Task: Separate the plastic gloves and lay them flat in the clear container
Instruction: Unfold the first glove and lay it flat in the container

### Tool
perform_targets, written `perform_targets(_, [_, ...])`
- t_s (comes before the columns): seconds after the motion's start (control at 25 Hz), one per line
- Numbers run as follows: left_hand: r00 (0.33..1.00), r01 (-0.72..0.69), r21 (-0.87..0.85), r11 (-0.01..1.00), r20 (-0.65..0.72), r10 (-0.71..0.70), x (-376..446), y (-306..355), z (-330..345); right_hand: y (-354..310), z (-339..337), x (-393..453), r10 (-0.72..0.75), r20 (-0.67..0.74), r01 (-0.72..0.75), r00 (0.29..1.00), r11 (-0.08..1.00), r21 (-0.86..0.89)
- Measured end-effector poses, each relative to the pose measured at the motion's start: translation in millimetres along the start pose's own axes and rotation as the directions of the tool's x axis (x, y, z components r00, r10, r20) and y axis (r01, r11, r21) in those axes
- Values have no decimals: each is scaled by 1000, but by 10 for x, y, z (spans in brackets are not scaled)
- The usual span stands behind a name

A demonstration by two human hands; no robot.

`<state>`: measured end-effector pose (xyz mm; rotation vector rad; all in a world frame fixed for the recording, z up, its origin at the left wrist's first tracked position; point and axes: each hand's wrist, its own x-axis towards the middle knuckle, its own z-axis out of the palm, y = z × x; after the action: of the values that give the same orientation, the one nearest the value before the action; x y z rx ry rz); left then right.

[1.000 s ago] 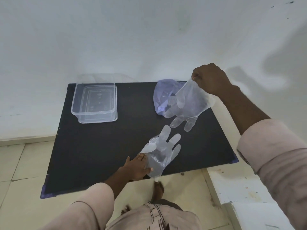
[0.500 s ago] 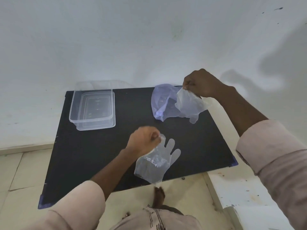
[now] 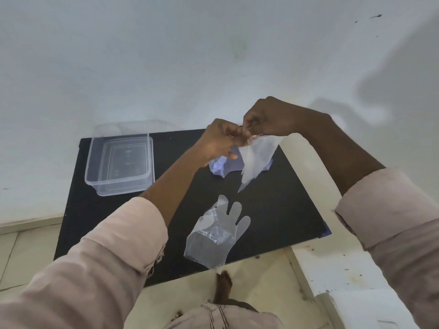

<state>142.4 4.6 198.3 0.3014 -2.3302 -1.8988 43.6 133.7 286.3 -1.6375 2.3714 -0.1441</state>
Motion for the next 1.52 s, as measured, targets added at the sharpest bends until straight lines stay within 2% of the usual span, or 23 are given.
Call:
perform_targets(0.08, [1000,-6,-63,998,10,7,12,11,-9,40,-39,-101,47,-27,-44,999,993,109])
perform_targets(0.12, [1000,-4,-80,997,8,4,14,27,-22,95,-32,-178,108,-97,-82,989,967,241])
perform_targets(0.16, [1000,-1,-82,997,6,1,18,45,-38,187,13,-265,203,-200,-107,958,906,411])
perform_targets(0.24, [1000,-4,-74,997,-1,4,12,81,-92,411,187,-441,433,-342,-92,834,721,687])
perform_targets(0.28, [1000,-5,-81,997,-1,5,9,92,-120,508,311,-519,511,-314,-110,800,639,761])
perform_targets(0.32, [1000,-3,-93,996,2,4,9,100,-145,568,453,-580,543,-228,-148,808,562,814])
perform_targets(0.4, [1000,4,-127,992,12,-3,12,119,-188,618,719,-614,513,-35,-210,858,411,887])
perform_targets(0.44, [1000,10,-148,989,17,-8,11,126,-207,608,811,-592,486,13,-202,874,339,919])
perform_targets(0.52, [999,21,-177,984,27,-17,14,129,-251,538,910,-523,463,8,-117,886,206,971])
perform_targets(0.6, [999,37,-178,983,39,-31,1,131,-297,462,941,-439,482,-60,-6,874,134,991])
perform_targets(0.8, [996,88,-161,983,32,-84,-78,71,-417,359,835,-332,574,-176,117,800,138,983])
perform_targets(0.92, [992,124,-167,978,2,-125,-139,18,-488,287,706,-343,537,-215,143,816,174,974])
perform_targets(1.04, [989,134,-132,982,-41,-140,-170,-31,-491,228,645,-339,497,-233,106,836,270,957])
perform_targets(1.24, [957,173,-67,983,-224,-184,-177,-154,-339,143,554,-322,488,-269,78,830,377,923])
perform_targets(1.36, [940,227,-26,973,-256,-226,-136,-187,-222,110,526,-329,478,-270,66,836,401,914])
perform_targets(1.52, [923,234,38,972,-323,-210,-59,-243,-118,70,487,-344,463,-273,71,843,409,910])
